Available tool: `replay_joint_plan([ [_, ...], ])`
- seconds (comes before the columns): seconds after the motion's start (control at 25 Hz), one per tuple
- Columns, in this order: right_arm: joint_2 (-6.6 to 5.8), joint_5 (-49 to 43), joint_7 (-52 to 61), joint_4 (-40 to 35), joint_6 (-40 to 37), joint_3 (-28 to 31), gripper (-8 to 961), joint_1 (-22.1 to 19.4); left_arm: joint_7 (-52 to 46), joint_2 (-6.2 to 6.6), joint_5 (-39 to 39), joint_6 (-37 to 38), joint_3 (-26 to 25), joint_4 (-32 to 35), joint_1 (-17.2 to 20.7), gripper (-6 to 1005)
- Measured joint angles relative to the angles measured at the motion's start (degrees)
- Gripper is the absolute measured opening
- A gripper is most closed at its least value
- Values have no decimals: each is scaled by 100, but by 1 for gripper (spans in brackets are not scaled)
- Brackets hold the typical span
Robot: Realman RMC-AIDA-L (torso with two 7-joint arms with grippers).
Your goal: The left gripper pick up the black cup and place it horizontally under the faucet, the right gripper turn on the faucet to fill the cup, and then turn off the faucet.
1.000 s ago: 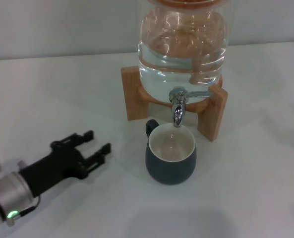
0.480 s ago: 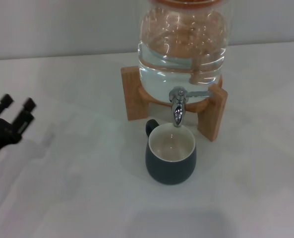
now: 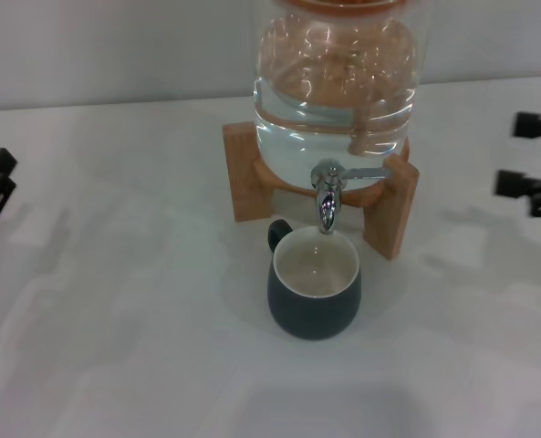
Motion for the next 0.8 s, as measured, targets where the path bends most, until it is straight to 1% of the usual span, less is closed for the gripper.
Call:
replay_joint_plan([
  [0.04,0,0,17,-6,-85,-155,767,24,2,1,-2,21,-121,1,-8,608],
  [0.12,1,-14,56,-13,-332,-520,767,75,2,1,-3,22,-155,1,-11,608],
  [0.28,3,-66,77,-20,-876,-1058,767,137,4,6,-8,29,-181,1,-50,608],
  [0.8,-4,-323,171,38,-1645,-1796,767,371,23,10,-8,158,-243,0,-76,607],
])
